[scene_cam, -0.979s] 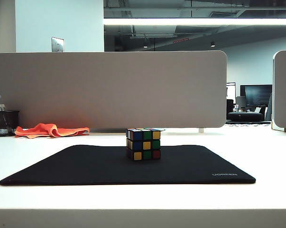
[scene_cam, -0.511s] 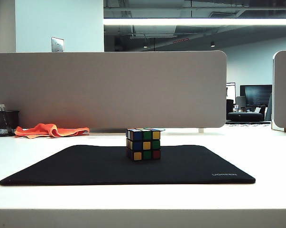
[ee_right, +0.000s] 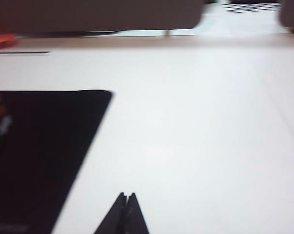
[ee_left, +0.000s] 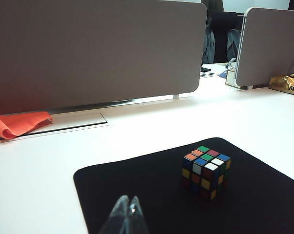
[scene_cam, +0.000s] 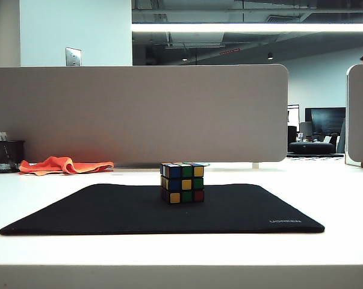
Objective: Pick up the cube on the right side of the mouse pad, then place it in the center of the mouse pad.
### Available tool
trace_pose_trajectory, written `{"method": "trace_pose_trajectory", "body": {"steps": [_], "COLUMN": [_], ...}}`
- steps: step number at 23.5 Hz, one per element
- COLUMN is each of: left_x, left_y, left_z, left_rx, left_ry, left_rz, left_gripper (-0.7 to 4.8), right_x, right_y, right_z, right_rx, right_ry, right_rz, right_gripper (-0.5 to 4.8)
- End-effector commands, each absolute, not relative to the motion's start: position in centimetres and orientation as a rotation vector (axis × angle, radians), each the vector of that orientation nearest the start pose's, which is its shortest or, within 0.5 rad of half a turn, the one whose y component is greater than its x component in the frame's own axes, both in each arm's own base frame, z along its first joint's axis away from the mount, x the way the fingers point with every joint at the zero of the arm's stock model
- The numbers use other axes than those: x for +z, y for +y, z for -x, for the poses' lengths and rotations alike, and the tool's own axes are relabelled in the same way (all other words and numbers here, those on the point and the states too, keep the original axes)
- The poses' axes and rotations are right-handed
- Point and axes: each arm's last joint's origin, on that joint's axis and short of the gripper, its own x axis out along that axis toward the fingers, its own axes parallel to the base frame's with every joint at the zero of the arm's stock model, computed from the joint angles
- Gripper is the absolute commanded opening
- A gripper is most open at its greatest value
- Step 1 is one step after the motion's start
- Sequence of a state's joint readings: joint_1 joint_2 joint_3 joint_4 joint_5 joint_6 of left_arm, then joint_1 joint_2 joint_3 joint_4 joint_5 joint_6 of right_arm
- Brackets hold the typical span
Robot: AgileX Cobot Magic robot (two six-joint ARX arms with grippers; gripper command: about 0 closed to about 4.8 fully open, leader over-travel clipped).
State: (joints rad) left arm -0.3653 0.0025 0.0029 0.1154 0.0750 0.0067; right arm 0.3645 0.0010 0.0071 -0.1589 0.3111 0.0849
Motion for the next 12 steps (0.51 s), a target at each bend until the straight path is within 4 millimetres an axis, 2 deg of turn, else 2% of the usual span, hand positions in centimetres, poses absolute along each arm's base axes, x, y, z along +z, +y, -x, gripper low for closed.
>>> {"method": "trace_pose_trajectory", "body": {"steps": [1,7,12], "left_x": [17.8,17.8,17.8], "left_y": [-3.1,-1.5,-1.3], "left_z": [-9.2,-9.5,-9.6], "left_rx": [-0.38,-0.214,-0.195], "left_ry": [-0.132,-0.131,-0.131], "left_rz": [0.006,-0.005,-0.006], "left_gripper": [-0.05,-0.05,-0.05], "right_x": [15.1,15.1,15.1], "right_y": [1.7,0.5,0.2], "right_z": [-9.4,-9.6,-9.6], "right_rx": [-0.05,-0.175,-0.201], "right_ry": [0.132,0.129,0.128], "right_rz": [-0.041,-0.05,-0.051], "right_gripper": [0.0,0.0,0.0]}}
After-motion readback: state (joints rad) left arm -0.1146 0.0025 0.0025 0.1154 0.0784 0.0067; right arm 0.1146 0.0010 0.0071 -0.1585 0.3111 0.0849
